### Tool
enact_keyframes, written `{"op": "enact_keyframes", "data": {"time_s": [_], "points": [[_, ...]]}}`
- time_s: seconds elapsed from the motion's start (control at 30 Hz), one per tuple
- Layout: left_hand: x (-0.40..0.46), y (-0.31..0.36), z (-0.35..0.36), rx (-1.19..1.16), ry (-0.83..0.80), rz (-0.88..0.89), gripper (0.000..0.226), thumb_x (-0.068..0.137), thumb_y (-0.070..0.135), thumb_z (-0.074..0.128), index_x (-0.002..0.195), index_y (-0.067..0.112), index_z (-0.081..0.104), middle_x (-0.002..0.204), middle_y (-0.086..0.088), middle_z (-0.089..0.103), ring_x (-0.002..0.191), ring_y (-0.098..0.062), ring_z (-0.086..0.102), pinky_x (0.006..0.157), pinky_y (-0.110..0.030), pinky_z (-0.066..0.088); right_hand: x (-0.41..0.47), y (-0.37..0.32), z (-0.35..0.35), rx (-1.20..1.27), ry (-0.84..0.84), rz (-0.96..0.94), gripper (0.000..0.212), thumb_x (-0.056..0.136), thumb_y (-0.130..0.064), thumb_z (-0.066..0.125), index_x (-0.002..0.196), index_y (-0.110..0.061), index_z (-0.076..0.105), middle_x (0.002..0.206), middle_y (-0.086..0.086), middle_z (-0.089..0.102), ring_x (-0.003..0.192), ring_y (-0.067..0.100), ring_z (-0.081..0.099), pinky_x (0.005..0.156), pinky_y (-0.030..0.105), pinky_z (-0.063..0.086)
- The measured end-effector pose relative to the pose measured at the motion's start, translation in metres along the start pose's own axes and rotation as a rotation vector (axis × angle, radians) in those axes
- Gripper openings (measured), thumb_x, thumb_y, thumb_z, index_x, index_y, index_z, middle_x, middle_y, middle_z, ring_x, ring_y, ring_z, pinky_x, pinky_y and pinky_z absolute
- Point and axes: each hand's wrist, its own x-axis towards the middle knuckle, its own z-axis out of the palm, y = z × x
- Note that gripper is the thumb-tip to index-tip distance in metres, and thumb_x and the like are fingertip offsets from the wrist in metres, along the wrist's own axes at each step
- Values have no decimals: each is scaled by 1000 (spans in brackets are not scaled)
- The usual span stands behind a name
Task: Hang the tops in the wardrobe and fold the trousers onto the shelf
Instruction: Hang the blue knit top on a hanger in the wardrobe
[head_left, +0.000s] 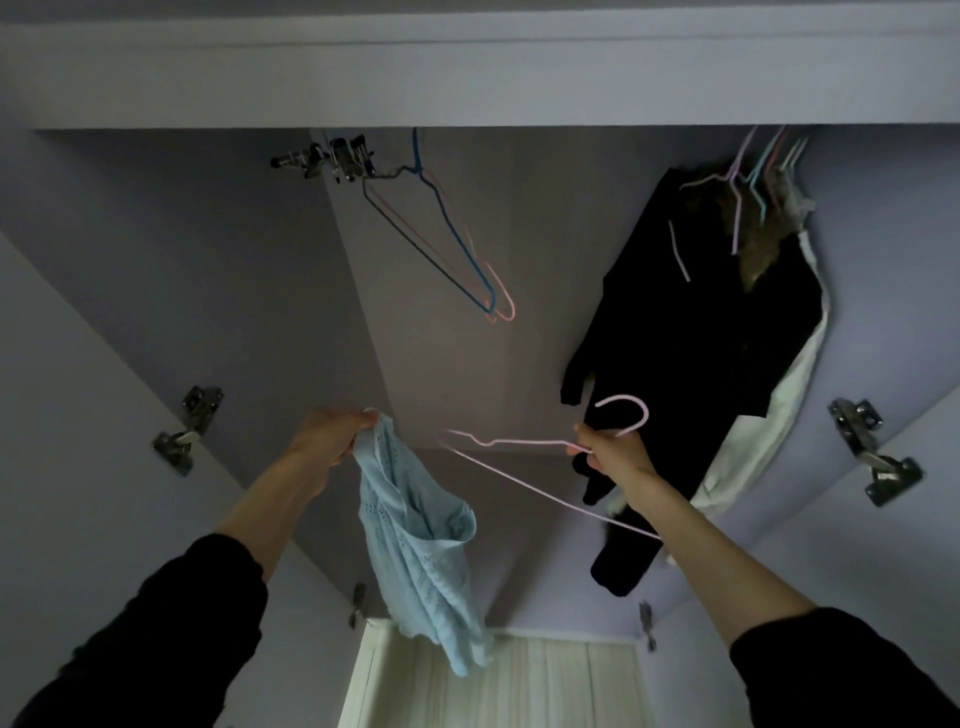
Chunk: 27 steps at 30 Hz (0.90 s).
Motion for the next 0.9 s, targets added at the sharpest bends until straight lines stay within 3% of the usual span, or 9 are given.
{"op": "enact_keyframes", "data": {"time_s": [0.1, 0.23, 0.4, 0.5, 0.67, 0.8, 0.83, 0.9], "points": [[-1, 0, 4, 32, 17, 15, 19, 88, 17, 63, 71, 11, 57, 61, -2, 46, 53, -14, 37, 49, -24, 26, -15, -18, -7, -10, -100, -75, 32, 95, -25, 55, 73, -5, 67, 41, -8, 57, 35, 1, 46, 40, 11, 34], [-5, -1, 3, 61, 18, 51, 13, 89, 16, 63, 94, 4, 63, 77, -7, 55, 57, -13, 44, 52, -21, 33, -27, -27, -10, -24, -241, -161, 36, 95, -27, 55, 66, -10, 68, 44, -4, 50, 45, 11, 36, 42, 17, 25], [-11, 0, 3, 69, 26, 95, 20, 88, 13, 64, 104, 2, 66, 92, -7, 60, 72, -13, 52, 68, -22, 39, -40, -42, -2, -129, -272, -283, 35, 95, -22, 54, 68, -4, 67, 49, 0, 49, 35, -1, 41, 39, 9, 30], [-11, 1, -6, 35, 71, 94, 19, 88, 13, 65, 102, 1, 67, 94, -9, 62, 82, -18, 53, 74, -25, 38, -40, -48, -6, -100, -232, -301, 35, 95, -21, 55, 64, -8, 66, 45, -3, 47, 33, -1, 40, 38, 8, 30], [-14, 4, -6, 10, 100, 122, 5, 86, 10, 66, 83, 7, 67, 87, -9, 62, 82, -20, 56, 75, -28, 43, -41, -55, -1, -119, -256, -336, 38, 95, -24, 55, 61, -12, 66, 47, -2, 45, 38, 1, 38, 42, 10, 30], [-23, 9, 15, 71, 30, 212, 6, 84, 13, 67, 78, 12, 69, 65, -2, 59, 61, -13, 52, 65, -22, 43, -46, -56, 30, -263, -198, -420, 39, 94, -27, 56, 57, -21, 66, 45, -6, 51, 40, 2, 46, 52, 20, 36], [-27, 13, 20, 88, 12, 245, 4, 84, 14, 68, 82, 13, 70, 62, 2, 57, 59, -10, 50, 64, -21, 42, -49, -57, 39, -322, -200, -437, 38, 94, -28, 54, 60, -18, 68, 47, -3, 54, 44, 3, 49, 56, 24, 39], [-35, 23, 30, 94, -34, 322, 4, 83, 17, 69, 81, 16, 72, 64, 2, 61, 65, -12, 54, 70, -27, 45, -56, -58, 56, -437, -191, -483, 41, 96, -31, 49, 72, -6, 71, 61, 11, 62, 62, 20, 59, 68, 32, 45]]}}
